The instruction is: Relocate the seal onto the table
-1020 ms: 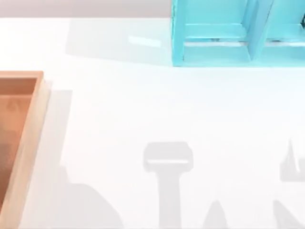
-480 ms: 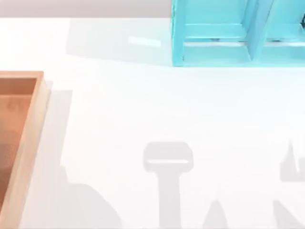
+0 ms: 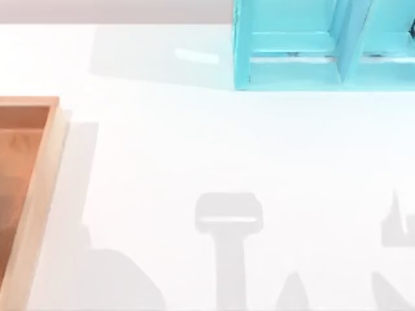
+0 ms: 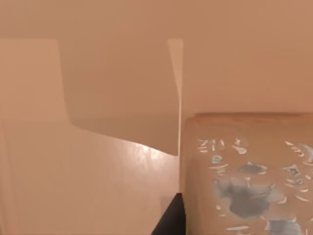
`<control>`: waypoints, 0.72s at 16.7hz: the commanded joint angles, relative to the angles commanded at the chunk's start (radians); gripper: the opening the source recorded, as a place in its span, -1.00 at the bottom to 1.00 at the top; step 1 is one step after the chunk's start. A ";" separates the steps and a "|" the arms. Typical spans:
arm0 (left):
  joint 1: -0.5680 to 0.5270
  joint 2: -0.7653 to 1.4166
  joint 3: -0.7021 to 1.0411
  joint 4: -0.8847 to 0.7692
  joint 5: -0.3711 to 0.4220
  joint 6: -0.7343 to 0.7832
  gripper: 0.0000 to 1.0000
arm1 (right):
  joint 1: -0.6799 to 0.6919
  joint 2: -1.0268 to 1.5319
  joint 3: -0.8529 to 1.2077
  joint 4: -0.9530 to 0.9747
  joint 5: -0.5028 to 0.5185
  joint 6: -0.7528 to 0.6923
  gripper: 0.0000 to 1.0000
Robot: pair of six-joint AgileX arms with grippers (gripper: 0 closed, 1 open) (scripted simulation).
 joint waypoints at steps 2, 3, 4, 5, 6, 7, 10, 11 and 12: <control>0.000 0.000 0.000 0.000 0.000 0.000 -1.00 | 0.000 0.000 0.000 0.000 0.000 0.000 1.00; 0.000 0.000 0.000 0.000 0.000 0.000 -1.00 | 0.000 0.000 0.000 0.000 0.000 0.000 1.00; 0.000 0.000 0.000 0.000 0.000 0.000 -1.00 | 0.000 0.000 0.000 0.000 0.000 0.000 1.00; 0.000 0.000 0.000 0.000 0.000 0.000 -1.00 | 0.000 0.000 0.000 0.000 0.000 0.000 1.00; 0.000 0.000 0.000 0.000 0.000 0.000 -1.00 | 0.000 0.000 0.000 0.000 0.000 0.000 1.00; -0.001 -0.002 0.000 0.000 0.001 0.001 -1.00 | 0.000 0.000 0.000 0.000 0.000 0.000 1.00; 0.002 -0.006 0.027 -0.028 0.003 -0.008 -1.00 | 0.000 0.000 0.000 0.000 0.000 0.000 1.00; 0.006 -0.010 0.049 -0.051 0.006 -0.016 -1.00 | 0.000 0.000 0.000 0.000 0.000 0.000 1.00; 0.008 -0.015 0.075 -0.079 0.008 -0.028 -1.00 | 0.000 0.000 0.000 0.000 0.000 0.000 1.00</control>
